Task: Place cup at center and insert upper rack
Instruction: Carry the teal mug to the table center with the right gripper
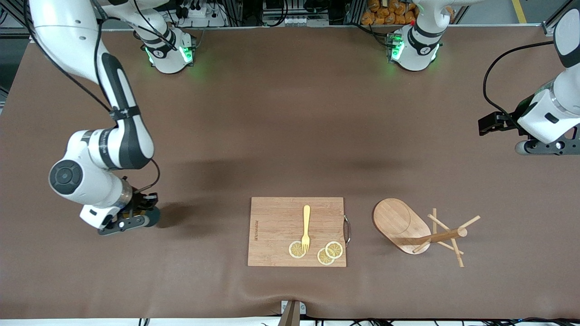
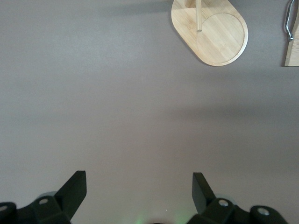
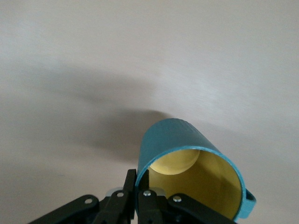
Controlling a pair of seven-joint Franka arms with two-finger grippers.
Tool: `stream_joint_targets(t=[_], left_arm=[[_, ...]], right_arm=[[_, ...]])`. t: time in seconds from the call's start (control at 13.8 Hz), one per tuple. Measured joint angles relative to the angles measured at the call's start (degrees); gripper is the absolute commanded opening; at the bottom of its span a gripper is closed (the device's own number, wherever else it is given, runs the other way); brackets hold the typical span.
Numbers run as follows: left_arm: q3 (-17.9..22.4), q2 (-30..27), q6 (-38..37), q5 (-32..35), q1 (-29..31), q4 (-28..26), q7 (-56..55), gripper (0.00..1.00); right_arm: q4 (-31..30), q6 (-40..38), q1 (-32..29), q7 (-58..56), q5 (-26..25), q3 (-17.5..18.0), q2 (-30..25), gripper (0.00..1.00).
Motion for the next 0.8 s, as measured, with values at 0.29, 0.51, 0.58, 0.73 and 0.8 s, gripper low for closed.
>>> stream_joint_targets(t=[0.29, 0.51, 0.58, 0.73, 0.8], left_arm=[[0.0, 0.0, 0.0, 0.0, 0.0, 0.0, 0.0, 1.00], [0.0, 0.0, 0.0, 0.0, 0.0, 0.0, 0.0, 1.00], [0.0, 0.0, 0.0, 0.0, 0.0, 0.0, 0.0, 1.00], [0.0, 0.0, 0.0, 0.0, 0.0, 0.0, 0.0, 1.00], [0.0, 0.0, 0.0, 0.0, 0.1, 0.0, 0.0, 1.00]], right_arm=[[0.0, -2.2, 6.8, 11.7, 1.4, 0.4, -0.7, 0.00], [0.0, -2.4, 14.3, 22.0, 1.5, 0.5, -0.9, 0.00], [0.1, -2.5, 16.7, 24.5, 1.6, 0.6, -1.0, 0.00], [0.0, -2.7, 21.5, 31.3, 1.8, 0.6, -1.0, 0.00], [0.0, -2.8, 24.0, 35.3, 1.8, 0.7, -1.0, 0.00]])
